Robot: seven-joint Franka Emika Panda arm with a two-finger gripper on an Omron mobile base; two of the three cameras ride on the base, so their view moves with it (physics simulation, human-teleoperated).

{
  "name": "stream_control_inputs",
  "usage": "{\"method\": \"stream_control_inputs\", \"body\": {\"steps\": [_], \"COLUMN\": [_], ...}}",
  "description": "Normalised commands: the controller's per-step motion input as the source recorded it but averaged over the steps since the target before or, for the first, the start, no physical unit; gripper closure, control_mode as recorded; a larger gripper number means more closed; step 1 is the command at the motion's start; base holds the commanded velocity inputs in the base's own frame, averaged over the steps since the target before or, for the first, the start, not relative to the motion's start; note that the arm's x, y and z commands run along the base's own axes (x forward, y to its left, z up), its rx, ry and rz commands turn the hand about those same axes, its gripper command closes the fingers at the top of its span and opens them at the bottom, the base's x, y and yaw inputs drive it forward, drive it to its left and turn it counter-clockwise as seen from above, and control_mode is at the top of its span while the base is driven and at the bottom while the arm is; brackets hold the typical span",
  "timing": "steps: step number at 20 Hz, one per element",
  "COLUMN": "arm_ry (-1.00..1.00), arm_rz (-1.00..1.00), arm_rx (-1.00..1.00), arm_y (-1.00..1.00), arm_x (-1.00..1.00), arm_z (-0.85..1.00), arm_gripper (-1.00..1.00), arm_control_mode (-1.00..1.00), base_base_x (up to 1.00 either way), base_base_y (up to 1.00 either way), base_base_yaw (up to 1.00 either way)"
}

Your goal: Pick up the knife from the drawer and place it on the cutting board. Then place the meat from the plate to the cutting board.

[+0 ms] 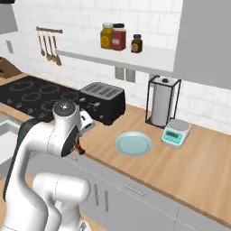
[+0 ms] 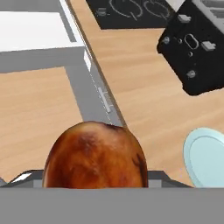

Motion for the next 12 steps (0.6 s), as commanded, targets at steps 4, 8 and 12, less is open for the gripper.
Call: {"method": "stream_control_inputs", "body": {"steps": [4, 8, 12], "arm_ry": [0.00, 0.00, 0.00], "arm_rz": [0.00, 0.00, 0.00], "arm_rx": [0.00, 0.00, 0.00], "arm_y": [0.00, 0.00, 0.00], "arm_x": [0.00, 0.00, 0.00], "arm_z": [0.00, 0.00, 0.00], "arm_gripper": [1.00, 1.00, 1.00], "arm_control_mode": [1.00, 1.00, 1.00], "base_base_x": [-0.13, -0.08, -0.18], "base_base_y": [0.00, 0.20, 0.46], "base_base_yaw": [0.98, 0.98, 0.93]}}
